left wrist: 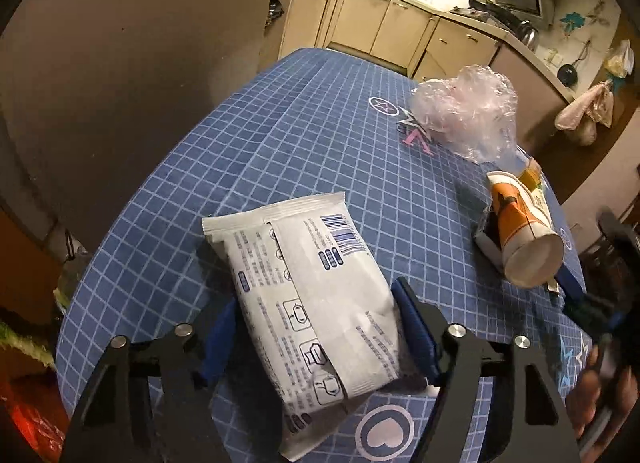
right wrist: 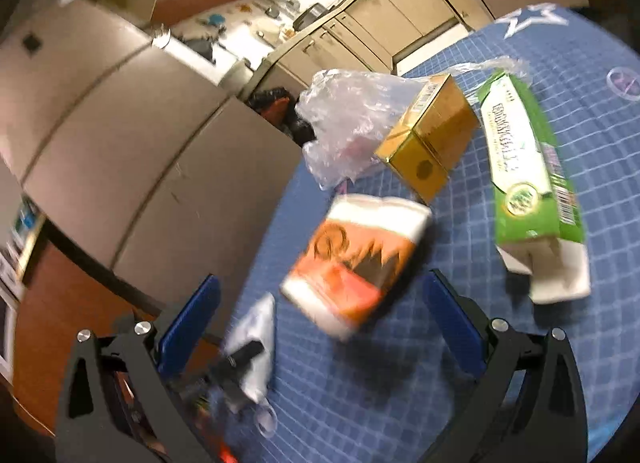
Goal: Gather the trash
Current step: 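Grasp the white wet-wipe packet with the left tool, then grasp the black face-mask sachet with the right tool while the left tool holds the wipe packet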
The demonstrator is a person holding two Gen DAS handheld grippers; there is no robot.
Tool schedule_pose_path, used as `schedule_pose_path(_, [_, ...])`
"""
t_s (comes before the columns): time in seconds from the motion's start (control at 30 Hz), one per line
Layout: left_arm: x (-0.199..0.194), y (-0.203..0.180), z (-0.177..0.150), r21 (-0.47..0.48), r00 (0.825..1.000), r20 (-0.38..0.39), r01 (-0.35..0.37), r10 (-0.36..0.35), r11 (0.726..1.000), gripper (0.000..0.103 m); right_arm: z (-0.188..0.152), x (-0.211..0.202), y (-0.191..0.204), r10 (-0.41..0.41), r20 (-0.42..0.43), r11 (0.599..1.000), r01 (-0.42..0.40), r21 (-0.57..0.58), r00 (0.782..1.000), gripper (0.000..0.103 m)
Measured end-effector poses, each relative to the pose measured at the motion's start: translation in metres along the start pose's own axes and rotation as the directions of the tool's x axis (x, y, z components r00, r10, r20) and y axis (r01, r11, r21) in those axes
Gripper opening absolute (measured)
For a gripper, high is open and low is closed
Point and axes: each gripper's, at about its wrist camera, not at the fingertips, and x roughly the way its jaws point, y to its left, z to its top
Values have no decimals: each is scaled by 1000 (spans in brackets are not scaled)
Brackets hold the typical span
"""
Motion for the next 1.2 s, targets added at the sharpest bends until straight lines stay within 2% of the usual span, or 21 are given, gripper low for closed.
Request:
schedule_pose_path(0.07, [-1,1,-2,7,1000,7,4,-4,1000,72,5,10,-8,36,-37,999,-35,35,999,69])
schedule_pose_path(0.13, [0,0,-2,13,1000,10,6,-6,1000,72,6,14,-7,30,-58,999,-29,17,998,0])
schedule_pose_path(0.33, [0,0,-2,16,1000,19,15,-15,1000,72,1,-15,6,57,-8,997,-57,-42,998,0])
schedule_pose_path(0.43, [-2,2,-2,14,1000,18,22,-22,1000,72,-3,-24,26,-10,-10,987,9,-161,1000,0])
schedule_pose_path(0.5, [-2,1,-2,16,1000,18,22,-22,1000,72,-6,-19,39,-136,6,960,133,-247,991,5])
schedule_pose_path(0.53, [-2,2,-2,15,1000,18,22,-22,1000,72,-9,-11,45,-245,20,924,240,-297,969,32])
schedule_pose_path(0.57, [-2,2,-3,16,1000,19,21,-21,1000,73,-12,-6,47,-322,43,891,318,-323,946,54])
schedule_pose_path(0.6, [-2,2,-3,17,1000,20,21,-21,1000,73,-17,-2,48,-370,74,862,372,-345,926,89])
schedule_pose_path(0.63, [-2,2,-3,18,1000,20,21,-22,1000,73,-23,0,49,-390,96,840,396,-371,916,93])
schedule_pose_path(0.67, [-2,2,-3,20,999,21,24,-25,999,73,-28,7,51,-404,91,819,405,-407,910,93])
schedule_pose_path(0.77, [-2,3,-3,23,999,20,30,-30,999,73,-33,29,50,-420,30,804,387,-451,907,98])
schedule_pose_path(0.8, [-2,3,-3,21,999,20,29,-30,999,73,-35,40,49,-456,25,776,412,-477,890,97])
schedule_pose_path(0.83, [-1,3,-3,20,999,19,30,-31,999,73,-33,47,47,-475,-6,774,415,-478,880,97])
schedule_pose_path(0.87, [-2,4,-3,19,999,19,33,-33,999,73,-29,55,43,-469,-41,791,399,-463,882,97])
schedule_pose_path(0.97, [-3,5,-2,19,999,16,38,-38,999,73,-23,63,41,-481,-43,786,408,-465,876,88])
schedule_pose_path(1.03, [-2,4,-2,17,999,17,32,-32,999,73,-22,66,42,-487,-45,781,411,-471,872,77])
schedule_pose_path(1.07, [-2,4,-3,19,999,19,29,-30,999,73,-22,71,43,-488,-50,777,408,-479,871,77])
schedule_pose_path(1.1, [-2,2,-3,24,999,21,23,-24,999,73,-22,72,44,-492,-48,772,410,-485,870,70])
schedule_pose_path(1.13, [-2,1,-3,29,1000,23,18,-18,999,73,-19,76,45,-502,-40,765,423,-486,864,55])
schedule_pose_path(1.2, [-2,1,-3,33,1000,24,16,-17,999,73,-18,73,42,-488,-42,779,412,-473,872,44])
